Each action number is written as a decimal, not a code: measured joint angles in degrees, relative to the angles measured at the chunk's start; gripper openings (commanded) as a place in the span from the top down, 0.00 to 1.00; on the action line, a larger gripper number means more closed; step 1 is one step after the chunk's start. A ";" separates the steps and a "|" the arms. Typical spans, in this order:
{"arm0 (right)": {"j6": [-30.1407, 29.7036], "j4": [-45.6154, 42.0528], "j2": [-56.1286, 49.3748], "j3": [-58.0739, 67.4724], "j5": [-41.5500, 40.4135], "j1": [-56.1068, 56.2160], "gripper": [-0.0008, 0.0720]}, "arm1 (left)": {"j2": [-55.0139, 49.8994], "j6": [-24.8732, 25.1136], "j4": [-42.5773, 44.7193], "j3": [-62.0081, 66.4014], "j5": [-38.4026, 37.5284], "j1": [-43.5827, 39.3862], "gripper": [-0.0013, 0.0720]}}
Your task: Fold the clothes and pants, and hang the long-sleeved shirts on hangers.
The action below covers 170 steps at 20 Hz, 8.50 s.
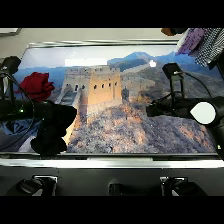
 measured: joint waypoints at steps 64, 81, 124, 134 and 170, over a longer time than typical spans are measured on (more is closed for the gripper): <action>9.68 17.59 2.75 0.02 16.68 -32.17 0.34 | -17.00 19.32 -48.50 -45.07 30.62 -2.25 0.24; 18.34 21.86 -7.37 0.02 8.63 -32.57 0.15 | -22.80 20.76 -57.96 -45.13 42.21 -9.92 0.96; 1.62 4.42 18.43 16.41 -12.39 -21.16 0.95 | 14.29 1.42 -22.80 -11.08 28.87 5.55 0.96; 14.05 6.62 16.94 18.38 -1.75 -21.16 0.95 | 21.16 -1.55 -19.19 -10.38 21.97 7.85 0.96; -12.11 30.47 -23.54 -18.93 7.45 -52.63 0.40 | -10.32 -0.76 -20.17 -32.46 31.63 7.82 0.96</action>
